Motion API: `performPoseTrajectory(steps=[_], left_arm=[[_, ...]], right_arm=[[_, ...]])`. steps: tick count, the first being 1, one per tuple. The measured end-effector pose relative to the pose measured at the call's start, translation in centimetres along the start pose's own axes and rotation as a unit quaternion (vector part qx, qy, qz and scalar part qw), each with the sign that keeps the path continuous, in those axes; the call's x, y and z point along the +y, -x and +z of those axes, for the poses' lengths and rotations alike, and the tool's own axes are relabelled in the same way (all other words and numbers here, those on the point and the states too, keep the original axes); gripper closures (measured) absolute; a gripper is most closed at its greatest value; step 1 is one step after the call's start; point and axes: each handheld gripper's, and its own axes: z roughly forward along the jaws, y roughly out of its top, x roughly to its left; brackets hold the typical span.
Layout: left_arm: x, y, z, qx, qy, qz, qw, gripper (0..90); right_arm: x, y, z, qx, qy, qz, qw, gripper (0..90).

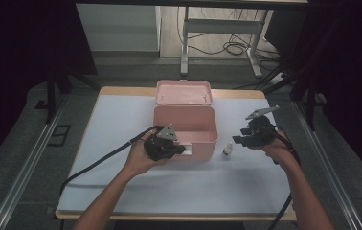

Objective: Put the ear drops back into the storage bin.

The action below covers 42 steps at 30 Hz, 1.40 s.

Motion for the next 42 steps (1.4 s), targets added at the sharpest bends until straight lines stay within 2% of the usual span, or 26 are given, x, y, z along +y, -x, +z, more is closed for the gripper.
performPoseTrajectory(steps=[12,22,34,42], left_arm=[[0.0,0.0,0.0,0.001,0.0,-0.001,1.0,90.0],[0.0,0.1,0.0,0.0,0.0,-0.002,1.0,90.0],[0.0,0.1,0.0,0.001,0.0,-0.002,1.0,90.0],[0.0,0.1,0.0,0.001,0.0,-0.002,1.0,90.0]], right_arm=[[-0.4,-0.7,0.7,0.006,-0.018,-0.004,0.9998,49.3],[-0.7,-1.0,2.8,0.015,-0.054,-0.004,0.9984,47.9],[-0.8,-1.5,6.0,0.021,-0.103,-0.007,0.9945,48.1],[-0.7,-1.5,7.5,0.013,-0.134,-0.009,0.9908,51.0]])
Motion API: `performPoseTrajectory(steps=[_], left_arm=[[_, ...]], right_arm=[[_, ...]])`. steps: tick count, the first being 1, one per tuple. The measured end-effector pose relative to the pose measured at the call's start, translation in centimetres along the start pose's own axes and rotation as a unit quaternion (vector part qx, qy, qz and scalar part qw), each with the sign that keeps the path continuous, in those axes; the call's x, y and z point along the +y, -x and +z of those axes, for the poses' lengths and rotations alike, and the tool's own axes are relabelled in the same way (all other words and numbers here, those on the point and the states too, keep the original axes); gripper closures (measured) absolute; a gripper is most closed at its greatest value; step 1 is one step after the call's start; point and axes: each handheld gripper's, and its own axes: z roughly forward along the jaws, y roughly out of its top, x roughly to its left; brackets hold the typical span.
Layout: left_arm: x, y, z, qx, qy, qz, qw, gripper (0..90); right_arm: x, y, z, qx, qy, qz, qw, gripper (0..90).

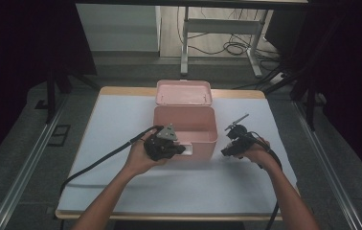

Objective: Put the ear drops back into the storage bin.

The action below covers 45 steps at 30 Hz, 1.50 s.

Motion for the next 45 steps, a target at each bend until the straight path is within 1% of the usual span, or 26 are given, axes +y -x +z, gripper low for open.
performPoseTrajectory(steps=[2,4,8,14,18,22,24,29,34,37,45], left_arm=[[0.0,0.0,0.0,0.0,0.0,0.0,1.0,90.0],[0.0,0.0,0.0,0.0,-0.003,0.004,1.0,90.0],[0.0,0.0,0.0,0.0,0.0,0.001,1.0,90.0],[0.0,0.0,0.0,0.001,0.001,0.001,1.0,90.0],[0.0,0.0,0.0,0.001,0.0,0.001,1.0,90.0],[0.0,0.0,0.0,0.001,0.001,0.003,1.0,90.0],[0.0,0.1,0.0,0.001,0.004,0.0,1.0,90.0],[0.0,0.1,0.0,0.001,0.004,-0.001,1.0,90.0],[0.0,0.0,0.0,0.0,0.003,-0.001,1.0,90.0],[0.0,0.0,0.0,0.0,0.003,-0.001,1.0,90.0],[0.0,0.1,0.0,0.001,0.004,0.0,1.0,90.0]], right_arm=[[0.0,0.0,0.2,-0.002,-0.003,0.0,1.0,51.7],[0.2,-0.1,0.5,-0.003,-0.011,0.001,0.9999,54.8],[0.3,-0.1,0.8,-0.01,-0.024,0.004,0.9997,58.8],[0.3,-0.1,0.8,-0.015,-0.035,0.006,0.9992,59.8],[0.5,0.0,-0.3,-0.017,-0.024,0.008,0.9995,59.9],[0.8,0.1,-2.4,-0.015,-0.002,0.006,0.9999,60.0],[0.9,0.1,-3.5,-0.019,0.009,0.003,0.9998,59.9],[1.9,0.2,-6.2,-0.02,0.043,0.004,0.9989,60.0],[3.0,0.2,-8.0,-0.024,0.065,0.003,0.9976,60.0],[3.4,0.1,-8.5,-0.023,0.072,0.002,0.9971,60.0],[4.2,-0.2,-8.9,-0.022,0.084,-0.003,0.9962,60.0]])
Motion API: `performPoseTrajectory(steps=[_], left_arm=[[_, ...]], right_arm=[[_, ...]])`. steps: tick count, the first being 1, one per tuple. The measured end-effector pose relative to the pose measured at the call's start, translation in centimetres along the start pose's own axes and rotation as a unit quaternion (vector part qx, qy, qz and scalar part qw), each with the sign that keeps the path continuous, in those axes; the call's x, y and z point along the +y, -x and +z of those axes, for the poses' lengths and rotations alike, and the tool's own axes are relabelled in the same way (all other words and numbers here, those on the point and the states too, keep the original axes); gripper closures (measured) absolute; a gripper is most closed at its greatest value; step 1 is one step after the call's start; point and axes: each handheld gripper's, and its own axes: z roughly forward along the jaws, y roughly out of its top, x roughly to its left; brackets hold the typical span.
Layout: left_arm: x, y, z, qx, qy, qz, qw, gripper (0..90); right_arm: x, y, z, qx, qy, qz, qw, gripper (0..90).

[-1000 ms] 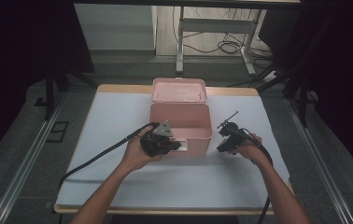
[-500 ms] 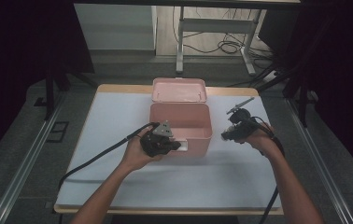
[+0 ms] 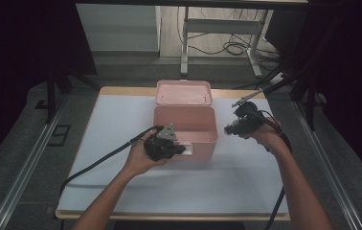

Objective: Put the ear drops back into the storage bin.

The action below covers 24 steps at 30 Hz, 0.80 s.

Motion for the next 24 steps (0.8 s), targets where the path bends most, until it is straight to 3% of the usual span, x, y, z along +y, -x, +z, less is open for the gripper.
performPoseTrajectory(steps=[12,24], left_arm=[[0.0,0.0,0.0,-0.001,0.0,0.0,1.0,90.0],[0.0,0.0,0.0,-0.002,0.0,0.0,1.0,90.0]], right_arm=[[2.4,-0.8,-0.7,-0.001,0.018,-0.013,0.9998,60.0],[4.6,-1.9,-0.3,0.003,0.026,-0.026,0.9993,60.0]])
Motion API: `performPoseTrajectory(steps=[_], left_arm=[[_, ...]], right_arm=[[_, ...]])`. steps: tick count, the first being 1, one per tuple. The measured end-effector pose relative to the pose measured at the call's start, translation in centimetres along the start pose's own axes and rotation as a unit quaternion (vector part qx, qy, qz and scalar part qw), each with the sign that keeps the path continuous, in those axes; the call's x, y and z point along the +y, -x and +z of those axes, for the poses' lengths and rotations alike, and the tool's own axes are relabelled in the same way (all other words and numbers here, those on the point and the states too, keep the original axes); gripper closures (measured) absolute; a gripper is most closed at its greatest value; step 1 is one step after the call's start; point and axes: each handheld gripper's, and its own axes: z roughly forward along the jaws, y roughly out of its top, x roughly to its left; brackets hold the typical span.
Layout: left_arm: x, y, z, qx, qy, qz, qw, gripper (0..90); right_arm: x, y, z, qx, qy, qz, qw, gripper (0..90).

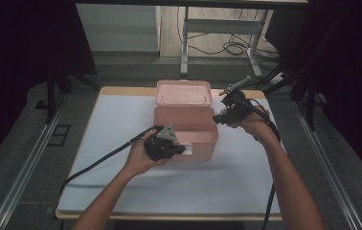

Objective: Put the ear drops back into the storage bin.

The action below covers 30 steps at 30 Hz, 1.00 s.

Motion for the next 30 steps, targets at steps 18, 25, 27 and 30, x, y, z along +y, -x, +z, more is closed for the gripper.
performPoseTrajectory(steps=[18,25,27,30], left_arm=[[0.0,0.0,-0.2,0.001,-0.007,0.006,1.0,90.0],[0.0,-0.2,-0.1,-0.003,-0.005,0.003,1.0,90.0],[0.0,-0.2,-0.1,-0.003,-0.005,0.003,1.0,90.0],[0.0,-0.2,-0.1,-0.004,-0.005,0.001,1.0,90.0]], right_arm=[[2.9,-1.4,2.8,0.011,-0.008,-0.012,0.9998,60.0],[3.4,-1.7,4.2,0.017,-0.017,-0.011,0.9997,60.0],[3.6,-1.8,4.5,0.017,-0.017,-0.011,0.9996,59.9],[3.7,-1.9,4.7,0.018,-0.018,-0.011,0.9996,60.0]])
